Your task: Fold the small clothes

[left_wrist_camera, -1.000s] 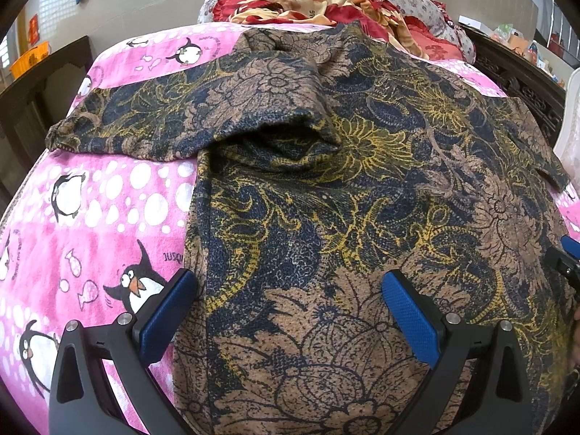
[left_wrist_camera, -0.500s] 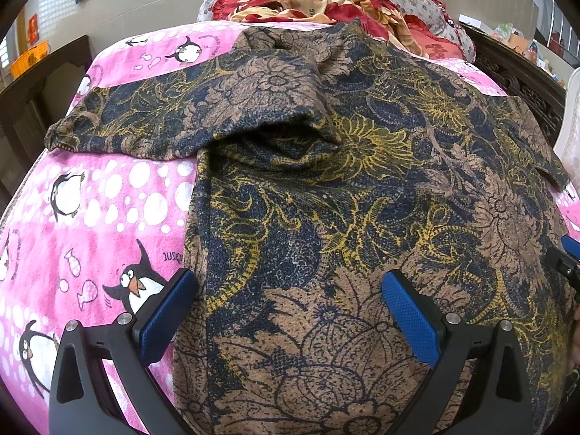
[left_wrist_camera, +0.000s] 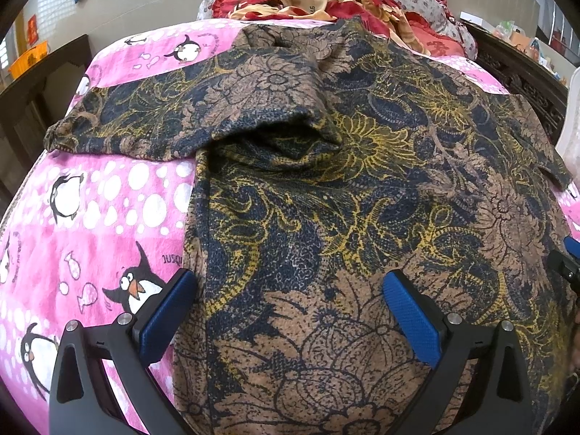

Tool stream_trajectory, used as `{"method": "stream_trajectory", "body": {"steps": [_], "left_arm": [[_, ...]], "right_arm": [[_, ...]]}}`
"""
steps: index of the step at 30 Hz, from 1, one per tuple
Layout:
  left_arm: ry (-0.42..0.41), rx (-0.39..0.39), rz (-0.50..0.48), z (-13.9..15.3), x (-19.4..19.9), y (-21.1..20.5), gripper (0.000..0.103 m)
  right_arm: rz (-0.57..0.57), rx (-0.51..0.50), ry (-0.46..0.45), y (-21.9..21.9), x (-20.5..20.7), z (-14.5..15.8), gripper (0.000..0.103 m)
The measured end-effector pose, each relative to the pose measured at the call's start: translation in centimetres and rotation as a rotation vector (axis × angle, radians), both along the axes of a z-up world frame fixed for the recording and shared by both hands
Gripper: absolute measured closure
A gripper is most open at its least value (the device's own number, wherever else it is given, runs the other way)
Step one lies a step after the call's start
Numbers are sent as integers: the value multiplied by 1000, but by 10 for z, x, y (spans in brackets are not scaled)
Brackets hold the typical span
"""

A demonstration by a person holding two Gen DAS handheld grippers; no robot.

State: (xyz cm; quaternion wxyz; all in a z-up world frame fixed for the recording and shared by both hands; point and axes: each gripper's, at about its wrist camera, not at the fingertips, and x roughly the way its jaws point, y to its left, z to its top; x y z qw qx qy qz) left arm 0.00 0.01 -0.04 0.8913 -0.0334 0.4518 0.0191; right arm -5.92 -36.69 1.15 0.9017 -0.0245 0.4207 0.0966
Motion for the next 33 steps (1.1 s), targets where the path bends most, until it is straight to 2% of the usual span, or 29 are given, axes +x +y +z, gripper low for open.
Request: {"method": "stream_trajectory", "body": {"steps": [10, 17, 20, 24, 27, 30, 31, 33], "left_arm": [[-5, 6, 0, 1, -3, 0, 15], [-2, -44, 9, 9, -7, 7, 17], [5, -92, 26, 20, -14, 8, 23], [-17, -119, 31, 35, -15, -5, 23], [-2, -83, -4, 31, -2, -20, 23], [47, -24, -11, 7, 12, -24, 22], [15, -16, -23, 7, 9, -25, 22], [2, -30, -29, 8, 4, -24, 22]], "right_arm": [[0, -13, -1, 2, -2, 0, 0], [-1, -7, 0, 1, -2, 1, 0], [-21, -26, 17, 3, -1, 10, 0], [-14, -43, -54, 18, -3, 40, 0], [25, -68, -61, 44, 11, 47, 0], [54, -96, -27, 66, 34, 32, 0], [50, -95, -2, 67, 41, 22, 0], [30, -100, 83, 61, 55, -4, 0]]}}
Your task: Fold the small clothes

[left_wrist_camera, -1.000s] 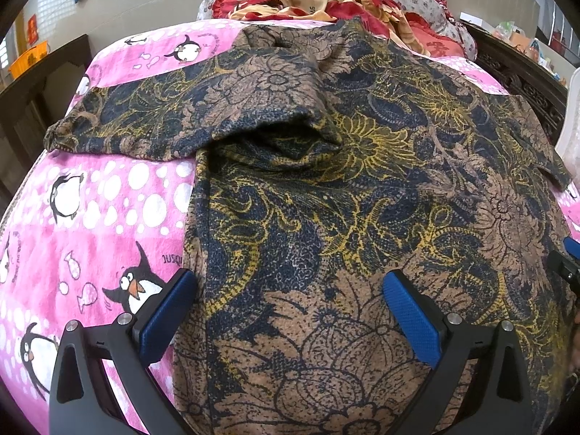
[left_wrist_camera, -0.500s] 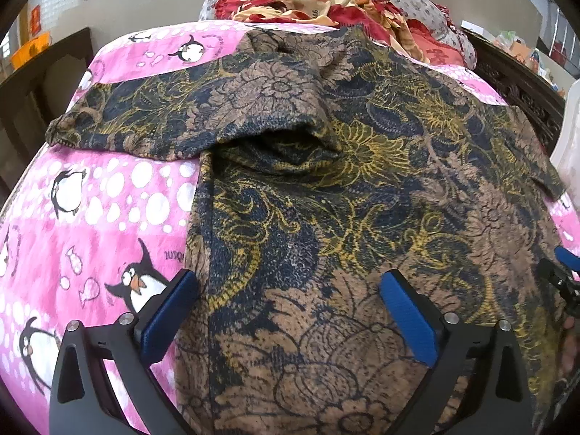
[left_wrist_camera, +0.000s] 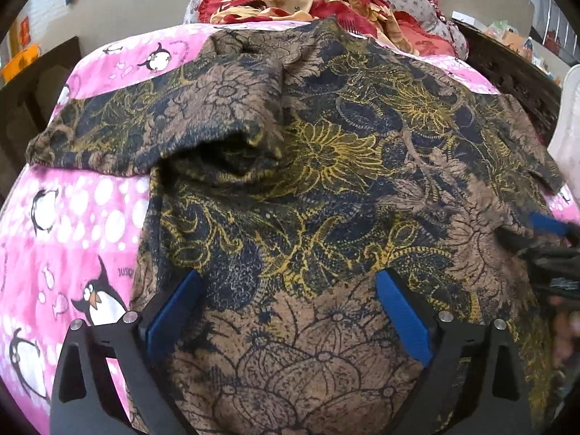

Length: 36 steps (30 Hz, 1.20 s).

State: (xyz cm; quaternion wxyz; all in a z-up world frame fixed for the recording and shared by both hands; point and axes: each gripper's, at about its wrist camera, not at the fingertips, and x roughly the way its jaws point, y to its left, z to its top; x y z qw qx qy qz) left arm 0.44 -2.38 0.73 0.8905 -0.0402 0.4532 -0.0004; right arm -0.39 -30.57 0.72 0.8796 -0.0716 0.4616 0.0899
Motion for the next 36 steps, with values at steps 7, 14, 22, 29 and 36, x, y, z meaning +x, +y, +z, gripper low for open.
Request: {"method": "stream_trajectory", "body": {"steps": [7, 14, 22, 29, 36], "left_arm": [[-16, 22, 0, 0, -11, -2, 19], [-20, 11, 3, -3, -8, 3, 19], [-20, 5, 3, -2, -8, 4, 19], [38, -91, -22, 10, -6, 24, 20], [-123, -261, 261, 59, -5, 175, 20]], "right_arm": [[15, 85, -55, -13, -7, -3, 0], [15, 77, -57, -14, -7, -4, 0], [35, -28, -72, -4, -40, -2, 0], [27, -13, -90, -7, -41, -5, 0], [27, -4, -90, -6, -40, -5, 0]]}}
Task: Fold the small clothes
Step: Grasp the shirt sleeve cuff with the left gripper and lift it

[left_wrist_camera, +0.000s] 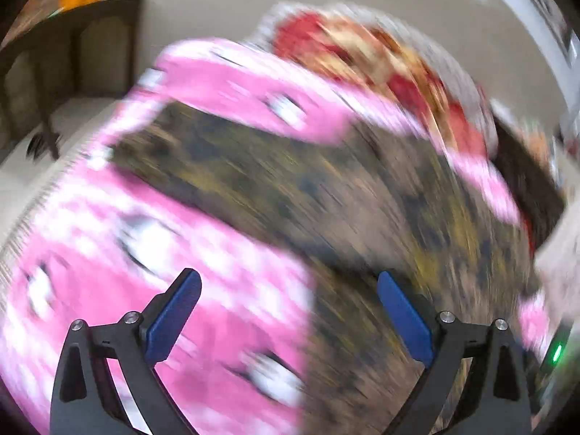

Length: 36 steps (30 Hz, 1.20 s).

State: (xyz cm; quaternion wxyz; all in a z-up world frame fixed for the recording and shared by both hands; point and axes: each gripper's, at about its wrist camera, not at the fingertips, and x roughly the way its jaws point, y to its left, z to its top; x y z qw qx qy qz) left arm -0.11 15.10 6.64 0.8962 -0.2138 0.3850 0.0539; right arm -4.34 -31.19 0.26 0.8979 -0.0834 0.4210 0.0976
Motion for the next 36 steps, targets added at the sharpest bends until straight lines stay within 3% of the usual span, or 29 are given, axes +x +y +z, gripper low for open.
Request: {"method": "stream_trajectory", "body": {"steps": [4, 5, 6, 8, 12, 13, 14, 15, 16, 18, 21, 23, 27, 29, 32, 35, 36], "left_arm": [[21, -231, 143, -31, 8, 87, 22], [26, -307, 155, -43, 13, 103, 22], [-5, -335, 149, -44, 16, 108, 21], [-59, -324, 139, -40, 25, 110, 21], [-56, -317, 137, -46, 49, 113, 21], [-67, -316, 136, -43, 52, 115, 28], [-83, -306, 133, -40, 54, 115, 35], [-84, -303, 131, -38, 56, 118, 54], [-71, -291, 146, -37, 57, 119, 81], [-14, -277, 199, -41, 60, 128, 103], [-29, -232, 226, -36, 48, 133, 103], [-81, -156, 291, -15, 32, 137, 103], [-224, -107, 487, 38, -15, 187, 103], [-241, -69, 507, 58, -25, 204, 103], [-269, -10, 487, 85, -33, 210, 103], [-308, -24, 371, 102, -24, 180, 103], [-317, -30, 291, 106, -17, 160, 103]], "right_arm": [[0, 0, 0, 0, 0, 0, 0], [0, 0, 0, 0, 0, 0, 0], [0, 0, 0, 0, 0, 0, 0], [0, 0, 1, 0, 0, 0, 0], [0, 1, 1, 0, 1, 0, 0], [0, 1, 1, 1, 1, 0, 0], [0, 1, 0, 0, 1, 0, 0], [0, 0, 0, 0, 1, 0, 0], [0, 0, 0, 1, 1, -1, 0], [0, -2, 1, 1, 1, -1, 0], [0, -1, 2, 0, 1, -1, 0], [0, -1, 2, 1, 1, -1, 0], [0, -1, 1, 1, 1, -1, 0], [0, -2, 3, 1, 1, -1, 0], [0, -2, 3, 0, 1, -1, 0], [0, -4, 2, 0, 1, -1, 0], [0, -3, 3, 0, 1, -1, 0]]}}
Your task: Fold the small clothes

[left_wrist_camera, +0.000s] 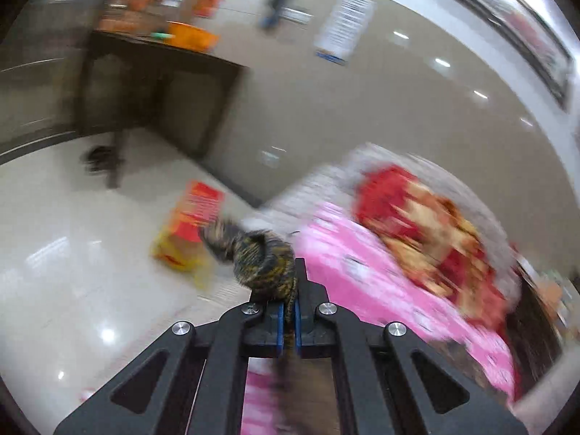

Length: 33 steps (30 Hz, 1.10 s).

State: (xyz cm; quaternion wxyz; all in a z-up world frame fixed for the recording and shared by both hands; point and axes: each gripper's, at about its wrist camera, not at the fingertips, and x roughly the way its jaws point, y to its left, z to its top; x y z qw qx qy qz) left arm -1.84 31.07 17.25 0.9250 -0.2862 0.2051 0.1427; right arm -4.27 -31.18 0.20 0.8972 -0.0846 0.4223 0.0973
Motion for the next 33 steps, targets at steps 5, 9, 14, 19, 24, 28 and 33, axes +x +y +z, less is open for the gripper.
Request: {"method": "stream_trajectory", "body": {"steps": [5, 9, 14, 19, 24, 28, 33], "left_arm": [[-19, 32, -378, 0, 49, -134, 103], [35, -6, -595, -40, 82, -241, 103], [246, 57, -744, -123, 93, -331, 103], [291, 127, -858, -141, 44, -357, 92], [293, 209, -853, -153, -2, -329, 91], [244, -25, -711, -158, -18, -276, 91], [234, -81, -702, -162, -12, -277, 93]], "right_arm": [[0, 1, 1, 0, 0, 0, 0], [1, 3, 4, 0, -1, 1, 0], [23, -10, 44, -2, -2, 20, 1], [34, 103, -41, -2, 9, 66, 1], [97, 284, -7, 25, 52, 73, 5], [228, 391, 53, 73, 85, 55, 23], [295, 375, 150, 114, 117, 10, 49]]}}
